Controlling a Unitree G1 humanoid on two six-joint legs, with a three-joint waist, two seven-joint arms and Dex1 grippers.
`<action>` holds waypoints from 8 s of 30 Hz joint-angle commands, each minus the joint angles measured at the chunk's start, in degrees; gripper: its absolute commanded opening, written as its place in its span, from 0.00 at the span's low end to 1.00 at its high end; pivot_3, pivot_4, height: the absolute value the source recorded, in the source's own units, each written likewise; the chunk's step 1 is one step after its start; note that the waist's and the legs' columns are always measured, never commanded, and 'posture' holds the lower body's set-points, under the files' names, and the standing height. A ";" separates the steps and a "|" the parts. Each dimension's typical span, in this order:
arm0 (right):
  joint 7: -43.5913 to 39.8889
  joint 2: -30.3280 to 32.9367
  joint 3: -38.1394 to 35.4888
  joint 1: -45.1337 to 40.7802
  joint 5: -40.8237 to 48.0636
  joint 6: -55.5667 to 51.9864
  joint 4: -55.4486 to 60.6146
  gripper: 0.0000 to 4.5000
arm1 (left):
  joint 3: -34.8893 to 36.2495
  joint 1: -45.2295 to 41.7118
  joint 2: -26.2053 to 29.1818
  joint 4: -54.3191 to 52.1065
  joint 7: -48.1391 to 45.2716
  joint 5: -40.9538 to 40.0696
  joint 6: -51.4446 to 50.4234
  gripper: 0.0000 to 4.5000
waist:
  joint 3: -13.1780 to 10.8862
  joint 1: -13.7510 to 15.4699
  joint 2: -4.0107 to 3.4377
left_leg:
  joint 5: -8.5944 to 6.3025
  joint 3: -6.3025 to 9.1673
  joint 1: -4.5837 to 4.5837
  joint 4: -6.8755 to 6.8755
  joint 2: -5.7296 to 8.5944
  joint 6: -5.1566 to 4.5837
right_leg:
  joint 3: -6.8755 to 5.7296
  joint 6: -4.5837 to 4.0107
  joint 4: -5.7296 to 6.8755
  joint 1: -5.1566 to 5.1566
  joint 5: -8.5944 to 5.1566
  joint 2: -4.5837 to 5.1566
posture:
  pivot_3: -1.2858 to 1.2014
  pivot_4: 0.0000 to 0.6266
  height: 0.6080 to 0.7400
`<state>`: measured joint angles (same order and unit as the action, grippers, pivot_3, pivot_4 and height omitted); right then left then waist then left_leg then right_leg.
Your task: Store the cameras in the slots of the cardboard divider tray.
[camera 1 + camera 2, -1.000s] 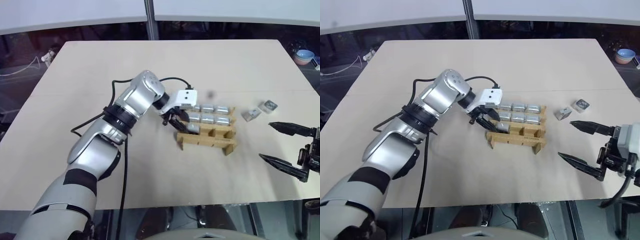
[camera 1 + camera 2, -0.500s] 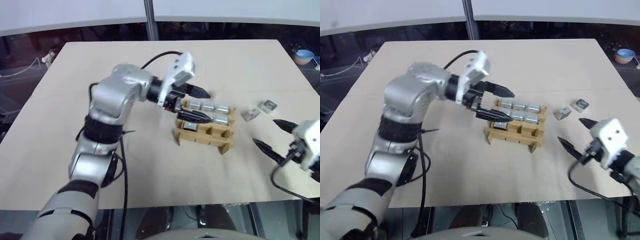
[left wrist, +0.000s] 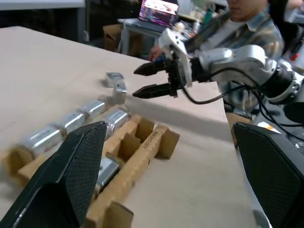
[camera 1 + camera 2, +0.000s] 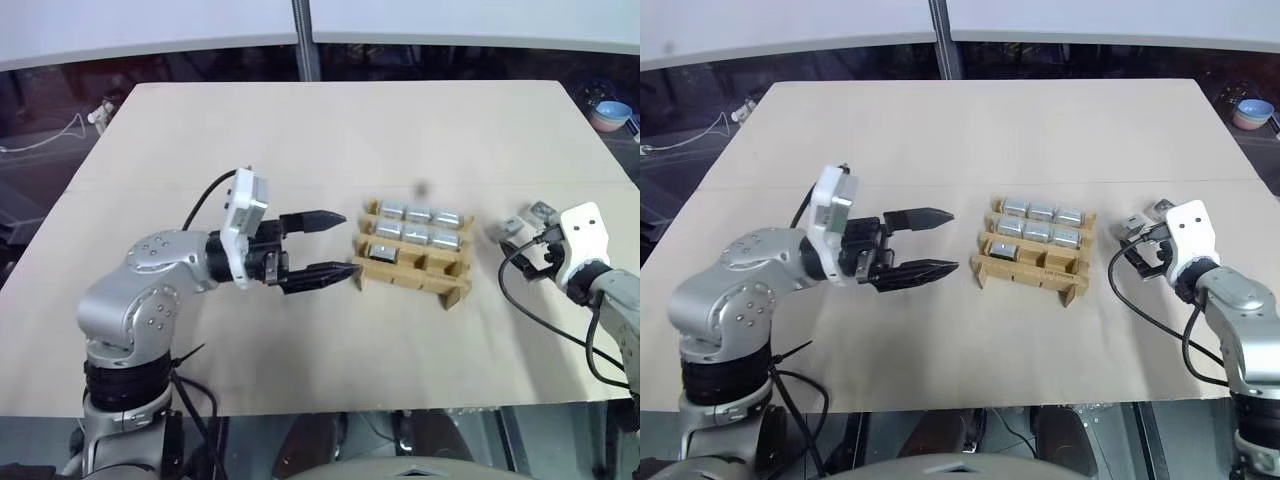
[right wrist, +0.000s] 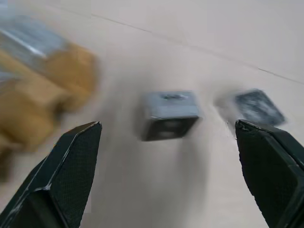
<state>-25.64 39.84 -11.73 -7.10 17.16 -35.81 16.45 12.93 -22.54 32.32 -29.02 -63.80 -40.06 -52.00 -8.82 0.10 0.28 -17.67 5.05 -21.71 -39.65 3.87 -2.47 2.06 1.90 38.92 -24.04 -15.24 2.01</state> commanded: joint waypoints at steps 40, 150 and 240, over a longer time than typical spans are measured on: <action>-13.92 2.25 7.40 -42.89 -12.18 17.33 -70.88 0.94 | -0.72 8.94 6.20 -9.81 14.75 -13.70 9.31 0.99 | -0.01 -1.03 -0.01 | 0.00 -0.28 -0.05 0.24 -0.05 -0.01 | 0.30 -0.01 -0.05 -0.20 0.01 -0.03 | 0.52 0.24 1.00; -28.95 0.34 -26.51 32.68 18.61 20.30 26.85 0.99 | -40.62 -40.13 -12.24 54.67 -17.64 32.97 29.14 0.17 | -0.06 0.64 0.21 | 0.01 -0.16 -0.13 0.15 0.01 -0.01 | 0.19 0.01 0.00 -0.19 0.00 -0.06 | 0.52 0.24 1.00; -43.62 16.64 20.50 -31.17 -17.77 47.24 -47.54 1.00 | 0.62 15.62 2.32 -6.11 1.02 -2.41 17.21 0.99 | -0.04 -0.70 -0.07 | -0.14 -0.05 0.04 -0.38 -0.06 -0.19 | 0.00 0.07 -0.03 0.25 0.04 -0.03 | 0.52 0.24 1.00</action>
<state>-66.93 56.36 8.21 -35.65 1.29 7.04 -27.33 12.97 -7.29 34.39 -33.11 -63.30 -40.91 -36.39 -8.86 -0.60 0.21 -17.81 5.00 -21.67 -40.03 3.81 -2.66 2.05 1.97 38.86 -23.79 -15.19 1.99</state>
